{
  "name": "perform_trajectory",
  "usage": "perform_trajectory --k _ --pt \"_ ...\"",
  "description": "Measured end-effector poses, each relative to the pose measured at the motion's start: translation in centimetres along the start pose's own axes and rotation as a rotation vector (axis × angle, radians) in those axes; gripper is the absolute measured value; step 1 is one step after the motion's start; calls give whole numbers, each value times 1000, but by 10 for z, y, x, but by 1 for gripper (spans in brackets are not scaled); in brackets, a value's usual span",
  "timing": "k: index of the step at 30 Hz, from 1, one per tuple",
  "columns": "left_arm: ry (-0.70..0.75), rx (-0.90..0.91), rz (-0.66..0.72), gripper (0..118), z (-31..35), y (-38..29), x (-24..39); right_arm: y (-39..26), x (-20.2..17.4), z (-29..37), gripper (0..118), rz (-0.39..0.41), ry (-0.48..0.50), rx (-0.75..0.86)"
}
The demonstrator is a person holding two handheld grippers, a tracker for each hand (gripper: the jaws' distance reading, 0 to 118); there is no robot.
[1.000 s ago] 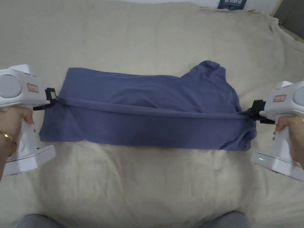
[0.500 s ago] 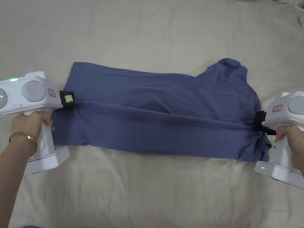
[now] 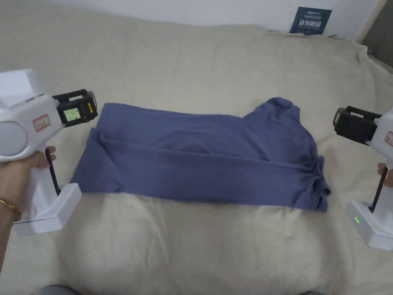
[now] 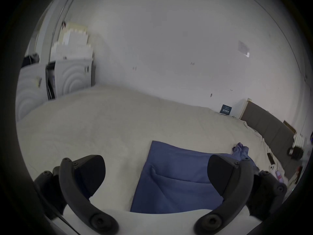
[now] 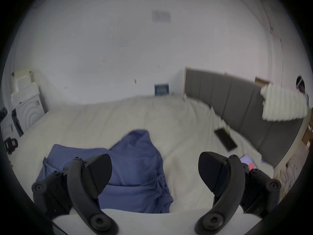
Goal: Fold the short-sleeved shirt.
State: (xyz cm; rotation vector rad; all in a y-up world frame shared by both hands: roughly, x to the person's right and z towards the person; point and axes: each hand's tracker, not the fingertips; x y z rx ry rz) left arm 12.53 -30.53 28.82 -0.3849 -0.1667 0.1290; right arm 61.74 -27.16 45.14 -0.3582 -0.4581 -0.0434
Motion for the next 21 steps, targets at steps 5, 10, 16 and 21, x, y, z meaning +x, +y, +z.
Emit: perform_trajectory --k 5,10,16,21 --pt "6 124 -99 118 50 -32 11 -24 -17 64 106 116 -19 133" --pt "19 142 -146 95 68 -59 10 -57 -26 107 103 92 22 174" --pt "-6 157 -186 52 93 -72 17 -72 -25 126 61 27 43 177" --pt "-29 157 -172 0 105 -72 23 -73 -23 128 2 25 55 185"
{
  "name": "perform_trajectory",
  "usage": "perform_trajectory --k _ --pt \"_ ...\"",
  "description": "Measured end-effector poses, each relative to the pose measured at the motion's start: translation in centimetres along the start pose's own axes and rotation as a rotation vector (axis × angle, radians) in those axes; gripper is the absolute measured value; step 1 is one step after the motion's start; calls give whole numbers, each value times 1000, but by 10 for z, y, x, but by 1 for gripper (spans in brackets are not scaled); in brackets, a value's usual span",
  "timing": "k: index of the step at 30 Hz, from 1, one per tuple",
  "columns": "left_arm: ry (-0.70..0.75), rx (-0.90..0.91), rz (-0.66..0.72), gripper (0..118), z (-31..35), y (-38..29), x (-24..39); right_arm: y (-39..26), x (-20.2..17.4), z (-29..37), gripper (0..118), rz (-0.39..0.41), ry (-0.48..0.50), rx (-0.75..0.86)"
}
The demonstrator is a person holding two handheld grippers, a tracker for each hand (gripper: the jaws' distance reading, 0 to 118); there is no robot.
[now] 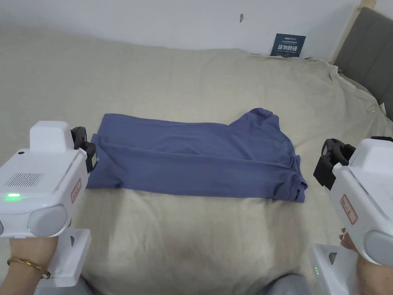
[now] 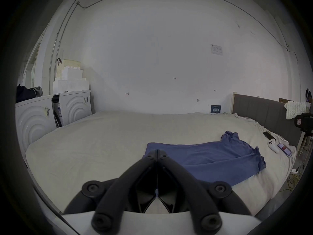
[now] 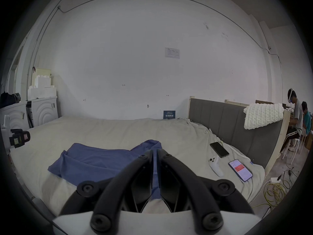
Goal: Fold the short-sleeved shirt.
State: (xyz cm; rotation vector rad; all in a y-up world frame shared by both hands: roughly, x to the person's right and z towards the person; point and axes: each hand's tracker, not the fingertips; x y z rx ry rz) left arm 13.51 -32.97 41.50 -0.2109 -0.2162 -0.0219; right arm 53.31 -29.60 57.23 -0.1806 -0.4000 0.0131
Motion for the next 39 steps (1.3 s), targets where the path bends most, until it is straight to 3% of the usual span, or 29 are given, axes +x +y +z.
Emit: perform_trajectory --k 12,18,19,20,22,23,26,32,39 --pt "-11 -31 -20 0 -2 -4 10 -7 6 -23 0 -2 31 -58" --pt "-9 -45 -22 0 -6 -3 13 17 7 -70 1 23 40 -261" --pt "-10 -47 -21 0 -9 -4 13 20 7 -83 5 38 39 -323" --pt "-11 -49 -19 0 -11 -5 13 22 8 -97 18 39 36 -384" --pt "-12 -51 -14 0 -15 -4 14 22 10 -117 77 6 30 -450" --pt "-11 -50 -13 0 -16 -4 15 22 10 -129 89 9 47 -500" --pt "-14 -57 2 0 -21 -4 16 14 11 -159 97 8 33 -625" --pt "-18 -80 4 0 -32 -8 20 -25 20 -207 97 -57 -13 -836" --pt "-18 -113 -10 0 -42 -14 26 -77 27 -222 96 -116 -63 -974"
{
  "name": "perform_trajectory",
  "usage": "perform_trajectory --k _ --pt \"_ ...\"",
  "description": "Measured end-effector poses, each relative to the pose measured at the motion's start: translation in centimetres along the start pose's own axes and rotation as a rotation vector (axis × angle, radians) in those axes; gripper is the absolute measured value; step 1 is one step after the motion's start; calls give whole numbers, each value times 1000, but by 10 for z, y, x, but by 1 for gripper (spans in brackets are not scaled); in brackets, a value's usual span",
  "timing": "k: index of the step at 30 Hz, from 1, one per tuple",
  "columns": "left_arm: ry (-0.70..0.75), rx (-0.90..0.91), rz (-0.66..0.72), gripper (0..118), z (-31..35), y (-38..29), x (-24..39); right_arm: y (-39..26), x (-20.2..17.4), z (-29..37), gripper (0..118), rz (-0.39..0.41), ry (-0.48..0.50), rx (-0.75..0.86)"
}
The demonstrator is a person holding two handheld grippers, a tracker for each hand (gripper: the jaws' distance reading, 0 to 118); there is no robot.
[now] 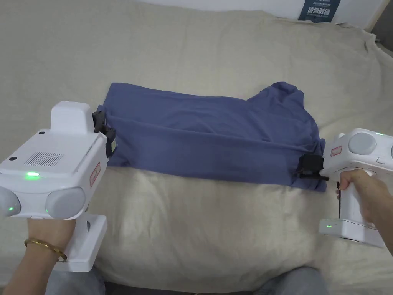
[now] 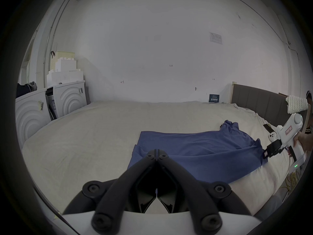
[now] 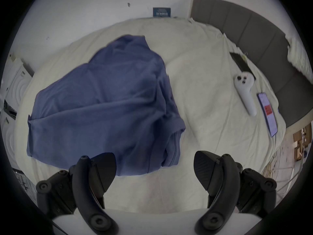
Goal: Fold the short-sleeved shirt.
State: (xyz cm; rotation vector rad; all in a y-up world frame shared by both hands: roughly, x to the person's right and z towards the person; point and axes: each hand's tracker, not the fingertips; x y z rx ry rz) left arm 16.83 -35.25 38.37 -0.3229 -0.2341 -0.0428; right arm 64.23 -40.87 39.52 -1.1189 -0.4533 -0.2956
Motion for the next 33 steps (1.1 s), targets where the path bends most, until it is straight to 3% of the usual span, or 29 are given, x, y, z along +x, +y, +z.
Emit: perform_trajectory --k 2,3,8,11,14,15,16,18,20,25,30,32,33 --pt "1 -10 -6 0 -2 -2 1 -4 1 -8 86 -38 6 -1" --pt "2 -19 -7 0 -4 -2 2 -6 5 -12 69 -48 8 1" --pt "17 -48 2 0 -10 -4 -1 -12 11 -17 12 -116 94 -4" --pt "27 -94 34 0 -20 -1 -9 -10 11 -17 9 -150 111 -6" --pt "25 -193 121 42 -38 6 -25 -9 9 -15 9 -110 112 -1" --pt "13 -238 151 50 -47 10 -31 -9 10 -13 9 -108 114 3" --pt "16 -274 174 50 -53 14 -35 -9 10 -12 9 -106 115 8" --pt "21 -369 199 99 -73 21 -46 -8 8 -8 9 -88 114 19" --pt "12 -444 227 112 -91 25 -58 -7 9 -6 9 -71 111 25" --pt "7 -710 215 113 -140 20 -75 -5 8 -4 9 -53 105 33" --pt "102 -893 22 112 -169 -11 -69 -5 9 -6 9 -53 99 27" --pt "112 -932 -22 103 -170 -23 -64 -6 8 -7 9 -48 95 23" --pt "109 -910 0 83 -169 -26 -62 -6 7 -8 9 -42 91 21"
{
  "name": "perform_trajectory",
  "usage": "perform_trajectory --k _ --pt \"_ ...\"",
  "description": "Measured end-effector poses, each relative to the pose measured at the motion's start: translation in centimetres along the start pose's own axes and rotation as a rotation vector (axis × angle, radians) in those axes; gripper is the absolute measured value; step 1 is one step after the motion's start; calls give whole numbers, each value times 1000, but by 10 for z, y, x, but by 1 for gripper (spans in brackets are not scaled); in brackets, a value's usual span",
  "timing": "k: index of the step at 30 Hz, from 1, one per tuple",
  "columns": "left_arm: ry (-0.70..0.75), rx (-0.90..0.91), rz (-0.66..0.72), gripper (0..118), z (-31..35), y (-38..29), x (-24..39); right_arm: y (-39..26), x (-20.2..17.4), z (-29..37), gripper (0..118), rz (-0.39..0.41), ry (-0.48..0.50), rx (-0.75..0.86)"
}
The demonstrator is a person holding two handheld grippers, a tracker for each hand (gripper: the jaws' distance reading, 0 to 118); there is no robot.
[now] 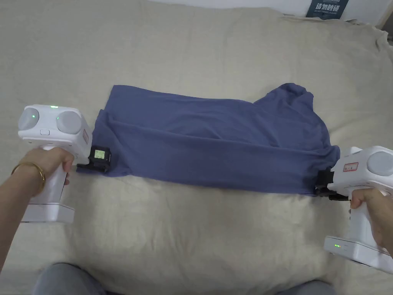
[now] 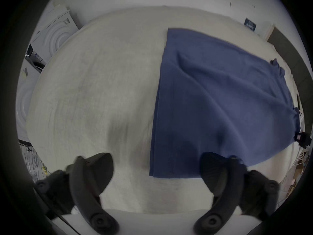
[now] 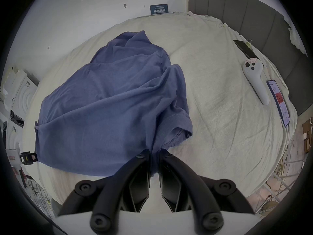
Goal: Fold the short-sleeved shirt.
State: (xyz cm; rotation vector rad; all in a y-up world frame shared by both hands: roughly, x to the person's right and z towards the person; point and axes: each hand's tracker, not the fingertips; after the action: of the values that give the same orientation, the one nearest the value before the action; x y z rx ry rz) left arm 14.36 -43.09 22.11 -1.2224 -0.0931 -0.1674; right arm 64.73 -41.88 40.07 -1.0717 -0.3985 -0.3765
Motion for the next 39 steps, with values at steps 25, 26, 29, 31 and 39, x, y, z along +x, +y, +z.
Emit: perform_trajectory --k 25,26,29,31,39 --pt "-303 254 190 0 113 -52 -71 -8 21 77 9 82 132 32" --pt "-304 254 189 0 115 -62 -73 -19 19 86 9 85 138 33" --pt "-302 246 174 0 108 -92 -74 -45 28 94 9 83 145 23" --pt "-297 218 170 0 97 -110 -72 -64 33 93 9 74 136 4" --pt "-196 118 138 10 43 -149 -46 -108 32 60 9 16 85 -44"
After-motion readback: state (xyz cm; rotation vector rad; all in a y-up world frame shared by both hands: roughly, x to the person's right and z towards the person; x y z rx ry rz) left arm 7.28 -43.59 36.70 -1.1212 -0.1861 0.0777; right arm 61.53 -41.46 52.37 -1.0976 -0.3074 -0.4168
